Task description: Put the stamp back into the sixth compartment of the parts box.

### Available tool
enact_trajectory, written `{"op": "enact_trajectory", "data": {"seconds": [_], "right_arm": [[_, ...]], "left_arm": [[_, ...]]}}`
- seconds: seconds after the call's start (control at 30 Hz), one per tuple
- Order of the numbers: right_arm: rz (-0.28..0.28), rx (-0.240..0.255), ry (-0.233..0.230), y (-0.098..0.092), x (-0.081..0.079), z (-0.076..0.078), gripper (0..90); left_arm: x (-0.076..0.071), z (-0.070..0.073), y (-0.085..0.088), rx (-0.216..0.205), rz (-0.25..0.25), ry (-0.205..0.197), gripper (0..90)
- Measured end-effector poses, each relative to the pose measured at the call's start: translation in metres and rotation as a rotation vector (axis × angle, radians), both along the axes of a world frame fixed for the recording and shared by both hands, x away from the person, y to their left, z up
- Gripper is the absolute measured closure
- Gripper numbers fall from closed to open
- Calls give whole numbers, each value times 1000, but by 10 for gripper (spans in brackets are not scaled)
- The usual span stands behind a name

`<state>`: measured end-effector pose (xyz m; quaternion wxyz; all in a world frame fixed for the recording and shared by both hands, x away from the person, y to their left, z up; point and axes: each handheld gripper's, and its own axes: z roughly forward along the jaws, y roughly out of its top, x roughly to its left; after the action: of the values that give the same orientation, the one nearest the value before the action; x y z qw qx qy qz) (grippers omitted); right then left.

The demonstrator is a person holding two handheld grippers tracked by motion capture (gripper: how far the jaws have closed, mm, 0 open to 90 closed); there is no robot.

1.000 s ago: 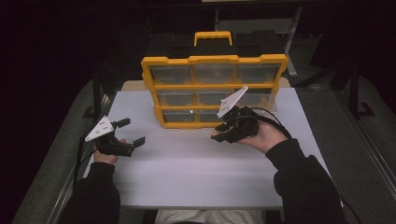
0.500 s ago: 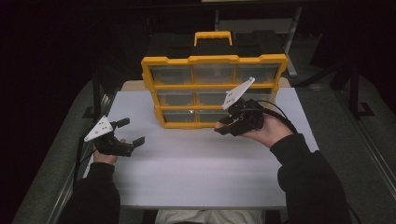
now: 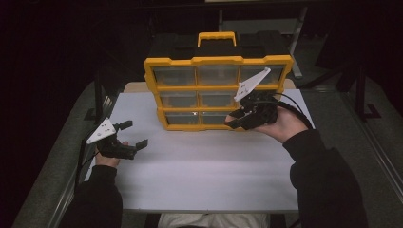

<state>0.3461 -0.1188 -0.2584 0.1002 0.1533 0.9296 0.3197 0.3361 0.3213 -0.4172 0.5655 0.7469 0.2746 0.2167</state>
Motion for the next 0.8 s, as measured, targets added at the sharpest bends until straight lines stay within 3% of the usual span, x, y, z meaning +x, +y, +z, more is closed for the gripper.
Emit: {"op": "enact_trajectory", "data": {"seconds": [0.47, 0.8], "right_arm": [[-51, 5, -15, -15, 8, 22, 650], [-98, -4, 0, -25, 22, 36, 650]], "left_arm": [[0, 0, 0, 1, -1, 1, 0], [1, 0, 0, -1, -5, 1, 0]]}}
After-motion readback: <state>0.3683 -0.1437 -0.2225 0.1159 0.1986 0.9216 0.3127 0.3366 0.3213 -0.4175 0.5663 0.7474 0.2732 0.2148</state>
